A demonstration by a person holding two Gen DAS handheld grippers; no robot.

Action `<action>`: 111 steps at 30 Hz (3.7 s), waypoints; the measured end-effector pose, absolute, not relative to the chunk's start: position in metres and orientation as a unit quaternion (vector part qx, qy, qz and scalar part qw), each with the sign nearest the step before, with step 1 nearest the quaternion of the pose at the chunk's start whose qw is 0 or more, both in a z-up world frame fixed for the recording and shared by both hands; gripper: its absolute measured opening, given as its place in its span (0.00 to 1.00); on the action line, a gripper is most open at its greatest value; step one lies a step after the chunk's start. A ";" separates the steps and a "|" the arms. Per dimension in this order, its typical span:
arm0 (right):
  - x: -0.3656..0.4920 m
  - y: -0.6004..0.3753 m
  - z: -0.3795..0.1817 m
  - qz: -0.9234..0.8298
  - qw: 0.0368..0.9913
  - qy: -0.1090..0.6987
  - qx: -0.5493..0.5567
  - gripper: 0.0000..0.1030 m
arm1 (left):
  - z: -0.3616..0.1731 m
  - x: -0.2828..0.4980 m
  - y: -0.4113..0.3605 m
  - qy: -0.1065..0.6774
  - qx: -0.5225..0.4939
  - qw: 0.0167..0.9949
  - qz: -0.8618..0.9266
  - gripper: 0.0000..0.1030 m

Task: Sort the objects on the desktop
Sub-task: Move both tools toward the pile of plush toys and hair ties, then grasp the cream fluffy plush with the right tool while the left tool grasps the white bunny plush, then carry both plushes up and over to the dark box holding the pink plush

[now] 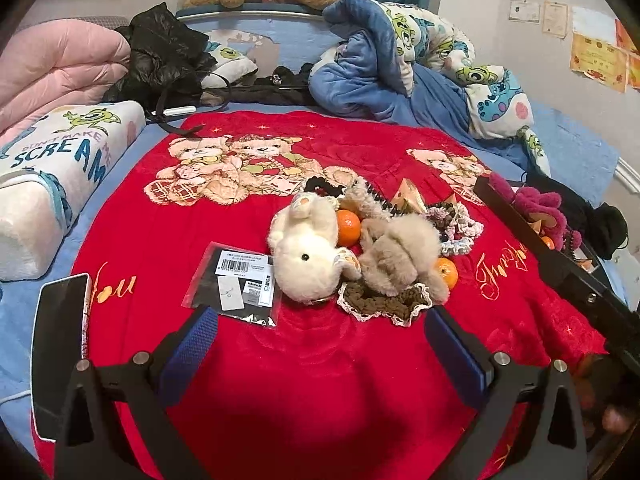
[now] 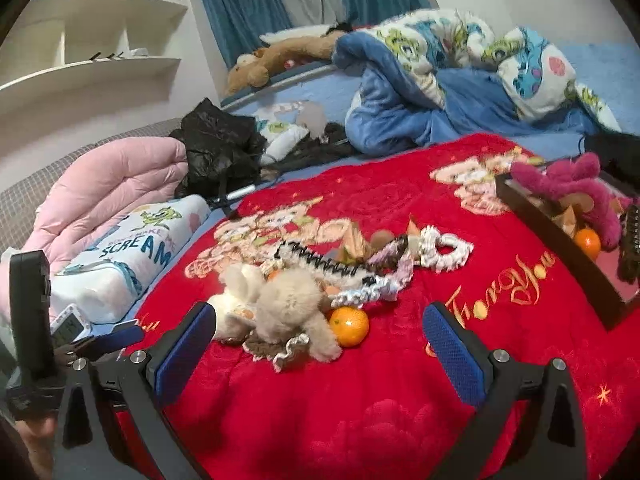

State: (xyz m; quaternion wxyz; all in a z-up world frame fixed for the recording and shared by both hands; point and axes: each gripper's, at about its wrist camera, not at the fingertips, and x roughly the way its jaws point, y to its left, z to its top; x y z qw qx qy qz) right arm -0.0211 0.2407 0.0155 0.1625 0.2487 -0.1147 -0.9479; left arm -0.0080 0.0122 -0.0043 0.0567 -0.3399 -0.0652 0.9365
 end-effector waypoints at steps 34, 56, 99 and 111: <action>-0.045 0.203 0.007 -0.929 0.248 -0.090 0.260 0.79 | -0.019 -0.039 0.006 -0.044 -0.354 0.031 0.934 1.00; -0.122 0.176 -0.014 -0.904 0.240 -0.078 0.346 0.79 | -0.037 -0.119 0.009 -0.016 -0.383 0.015 0.924 1.00; -0.133 0.197 -0.035 -0.871 0.254 -0.161 0.389 0.39 | -0.055 -0.130 0.028 -0.003 -0.391 0.048 0.919 0.49; -0.124 0.206 -0.019 -0.873 0.273 -0.180 0.362 0.38 | -0.032 -0.100 0.017 -0.014 -0.355 0.048 0.934 0.49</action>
